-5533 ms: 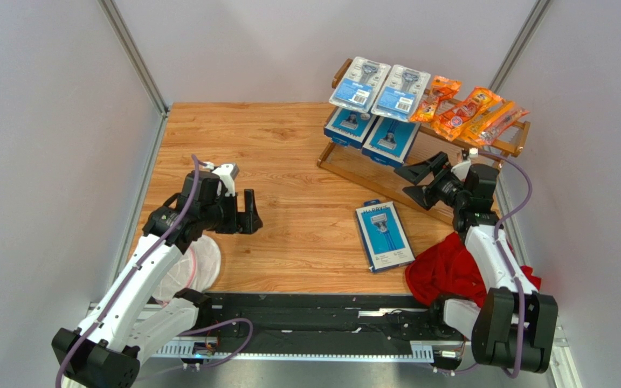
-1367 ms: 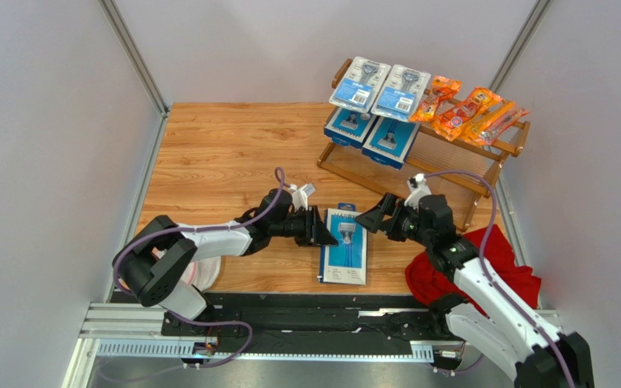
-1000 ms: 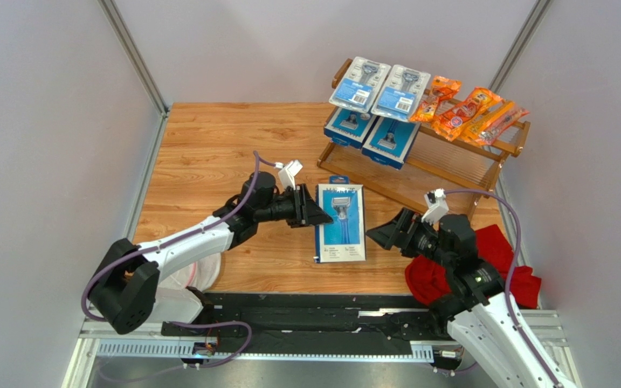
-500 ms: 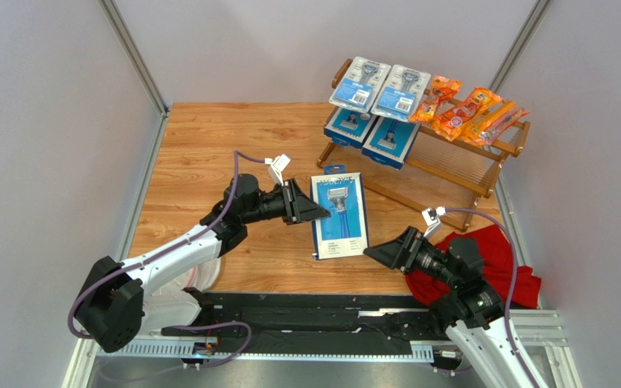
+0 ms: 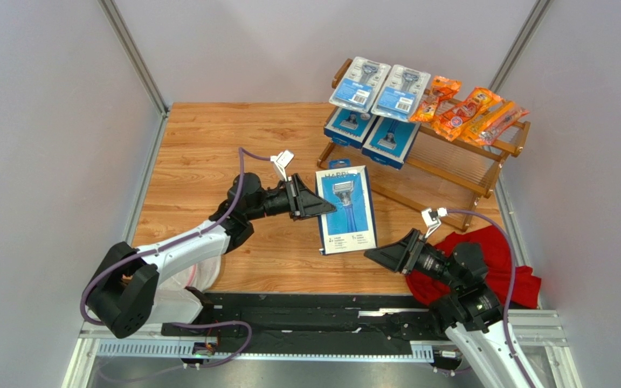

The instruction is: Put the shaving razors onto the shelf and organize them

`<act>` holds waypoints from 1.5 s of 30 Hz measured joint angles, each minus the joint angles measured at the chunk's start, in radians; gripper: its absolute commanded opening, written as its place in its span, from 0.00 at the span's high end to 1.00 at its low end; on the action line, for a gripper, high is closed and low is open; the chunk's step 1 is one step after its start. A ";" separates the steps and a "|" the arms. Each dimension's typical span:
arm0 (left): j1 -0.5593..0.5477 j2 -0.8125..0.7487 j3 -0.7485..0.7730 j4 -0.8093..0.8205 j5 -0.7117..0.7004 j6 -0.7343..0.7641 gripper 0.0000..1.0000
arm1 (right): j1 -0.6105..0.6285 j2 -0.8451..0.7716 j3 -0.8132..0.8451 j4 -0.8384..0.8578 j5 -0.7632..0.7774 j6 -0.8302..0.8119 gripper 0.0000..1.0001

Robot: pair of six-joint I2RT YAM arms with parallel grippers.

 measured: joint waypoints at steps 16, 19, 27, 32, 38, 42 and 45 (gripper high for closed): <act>-0.060 0.082 -0.003 0.095 0.007 -0.037 0.91 | 0.000 -0.034 -0.015 0.044 -0.015 0.026 0.27; -0.065 0.088 -0.005 0.100 0.007 -0.038 0.91 | 0.000 -0.039 -0.015 0.047 -0.016 0.029 0.42; -0.066 0.093 -0.006 0.106 -0.006 -0.043 0.92 | 0.000 -0.040 -0.016 0.048 -0.020 0.037 0.56; -0.066 0.093 -0.007 0.116 -0.012 -0.049 0.92 | 0.000 -0.040 -0.017 0.047 -0.018 0.043 0.72; -0.066 0.098 -0.008 0.126 -0.012 -0.051 0.72 | 0.000 -0.049 -0.017 0.039 -0.014 0.042 0.94; -0.066 0.098 -0.018 0.137 -0.015 -0.050 0.42 | 0.000 -0.055 -0.018 0.030 -0.011 0.042 1.00; -0.066 0.088 -0.030 0.111 -0.034 -0.029 0.31 | 0.000 -0.058 -0.020 0.012 -0.005 0.040 1.00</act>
